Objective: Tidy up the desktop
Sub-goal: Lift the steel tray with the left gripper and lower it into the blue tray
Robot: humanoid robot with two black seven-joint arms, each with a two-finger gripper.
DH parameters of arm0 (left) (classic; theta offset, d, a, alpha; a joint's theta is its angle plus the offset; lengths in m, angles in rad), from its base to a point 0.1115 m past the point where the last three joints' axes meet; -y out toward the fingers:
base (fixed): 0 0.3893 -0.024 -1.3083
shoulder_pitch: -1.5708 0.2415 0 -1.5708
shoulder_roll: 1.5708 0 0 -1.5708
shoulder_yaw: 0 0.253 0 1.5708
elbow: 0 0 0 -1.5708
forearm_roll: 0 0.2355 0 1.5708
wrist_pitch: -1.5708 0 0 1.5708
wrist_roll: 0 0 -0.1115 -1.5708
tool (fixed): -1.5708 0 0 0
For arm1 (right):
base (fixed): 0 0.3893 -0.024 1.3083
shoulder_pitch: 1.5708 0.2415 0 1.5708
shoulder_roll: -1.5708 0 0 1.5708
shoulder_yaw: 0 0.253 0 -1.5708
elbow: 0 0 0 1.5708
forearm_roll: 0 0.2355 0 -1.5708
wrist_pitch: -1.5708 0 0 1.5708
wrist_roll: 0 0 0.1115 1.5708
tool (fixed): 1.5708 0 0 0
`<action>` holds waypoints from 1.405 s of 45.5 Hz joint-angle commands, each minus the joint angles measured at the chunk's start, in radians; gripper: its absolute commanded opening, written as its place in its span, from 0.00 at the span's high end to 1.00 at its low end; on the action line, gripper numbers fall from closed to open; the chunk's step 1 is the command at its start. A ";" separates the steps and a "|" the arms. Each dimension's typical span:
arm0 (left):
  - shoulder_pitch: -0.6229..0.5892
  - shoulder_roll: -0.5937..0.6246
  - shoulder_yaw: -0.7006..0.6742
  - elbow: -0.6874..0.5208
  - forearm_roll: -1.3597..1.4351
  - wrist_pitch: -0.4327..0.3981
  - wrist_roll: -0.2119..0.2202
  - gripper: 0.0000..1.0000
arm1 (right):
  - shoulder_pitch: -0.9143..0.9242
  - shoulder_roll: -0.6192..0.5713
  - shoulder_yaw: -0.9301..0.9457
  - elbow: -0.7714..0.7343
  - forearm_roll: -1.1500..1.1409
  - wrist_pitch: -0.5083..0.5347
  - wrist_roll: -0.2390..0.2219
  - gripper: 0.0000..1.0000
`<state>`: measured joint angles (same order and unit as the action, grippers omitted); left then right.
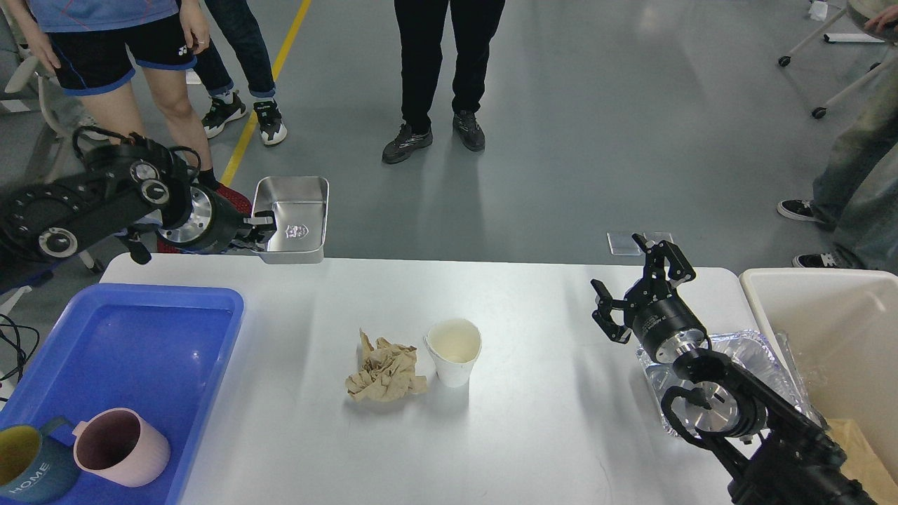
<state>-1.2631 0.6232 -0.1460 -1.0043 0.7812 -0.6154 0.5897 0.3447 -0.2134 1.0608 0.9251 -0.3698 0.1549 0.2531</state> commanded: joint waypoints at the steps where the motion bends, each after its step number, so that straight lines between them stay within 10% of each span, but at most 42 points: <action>1: -0.081 0.088 0.002 -0.072 -0.060 -0.052 0.015 0.99 | 0.002 0.002 -0.001 0.000 0.000 -0.002 0.000 0.00; 31: -0.121 0.240 0.008 -0.117 -0.123 -0.132 0.032 0.98 | 0.004 0.005 -0.001 0.000 0.000 -0.003 0.000 0.00; 64: 0.455 0.230 -0.210 0.156 -0.115 0.077 -0.039 0.96 | -0.003 0.006 -0.002 -0.002 -0.003 -0.002 0.000 0.00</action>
<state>-0.8574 0.8934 -0.3508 -0.9103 0.6704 -0.5711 0.5589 0.3447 -0.2075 1.0584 0.9223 -0.3725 0.1534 0.2531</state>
